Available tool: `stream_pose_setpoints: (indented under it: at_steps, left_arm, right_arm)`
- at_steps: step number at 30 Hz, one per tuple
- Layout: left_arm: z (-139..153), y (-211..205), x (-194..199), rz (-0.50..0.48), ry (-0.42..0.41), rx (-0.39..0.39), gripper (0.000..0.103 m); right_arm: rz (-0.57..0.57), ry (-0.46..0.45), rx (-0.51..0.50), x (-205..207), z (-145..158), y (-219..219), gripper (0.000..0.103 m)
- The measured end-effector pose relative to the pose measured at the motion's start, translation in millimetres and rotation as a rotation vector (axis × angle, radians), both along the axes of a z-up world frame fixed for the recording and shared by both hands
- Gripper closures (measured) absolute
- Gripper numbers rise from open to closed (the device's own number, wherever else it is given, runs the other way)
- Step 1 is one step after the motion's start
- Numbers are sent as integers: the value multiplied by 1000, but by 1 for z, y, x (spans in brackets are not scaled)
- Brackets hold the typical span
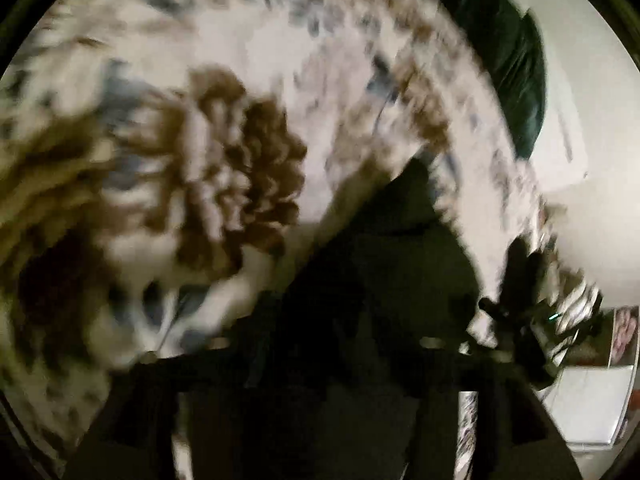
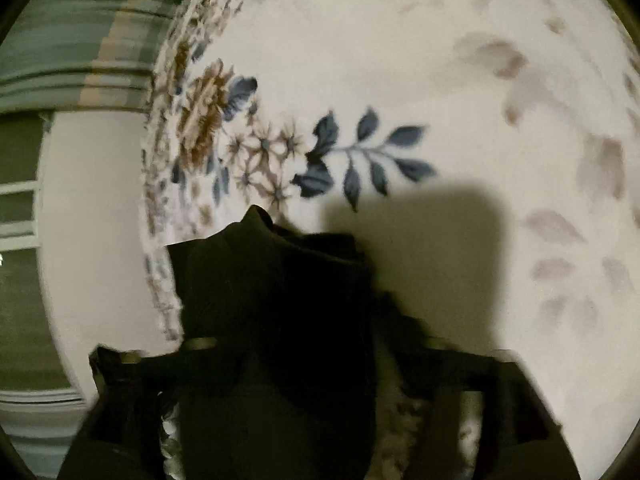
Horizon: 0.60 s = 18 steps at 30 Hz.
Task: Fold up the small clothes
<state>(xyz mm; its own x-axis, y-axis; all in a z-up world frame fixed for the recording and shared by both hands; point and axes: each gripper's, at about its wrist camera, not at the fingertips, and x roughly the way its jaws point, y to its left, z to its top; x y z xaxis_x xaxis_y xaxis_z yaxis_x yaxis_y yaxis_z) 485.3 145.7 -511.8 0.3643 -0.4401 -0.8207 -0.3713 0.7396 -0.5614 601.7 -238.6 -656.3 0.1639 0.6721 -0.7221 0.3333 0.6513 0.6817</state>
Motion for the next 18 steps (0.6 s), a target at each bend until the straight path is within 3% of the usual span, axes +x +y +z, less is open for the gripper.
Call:
stream_pose_setpoints:
  at_steps: [1,2,4,8,13,18]
  left_arm:
    - [10,3,-19,42,-27,-3,14]
    - [17,5,-41,90,-52,-23,7]
    - [14,3,-87,186,-34,-78,6]
    - [-31,-17,-141,311,30,-196,6]
    - [-78,-60,-137,316,34,-246,6]
    - [-94,-67,-119,373,-10,-253,7]
  right_arm:
    - [-7,-5,28,-5,2,-6,12]
    - [-11,-6,63,-10,2,-9,10]
    - [-4,6,98,-18,0,-12,10]
    - [50,30,119,-22,-15,-5,3]
    - [89,43,186,-5,-39,13,0]
    - [134,64,226,11,-49,22,0]
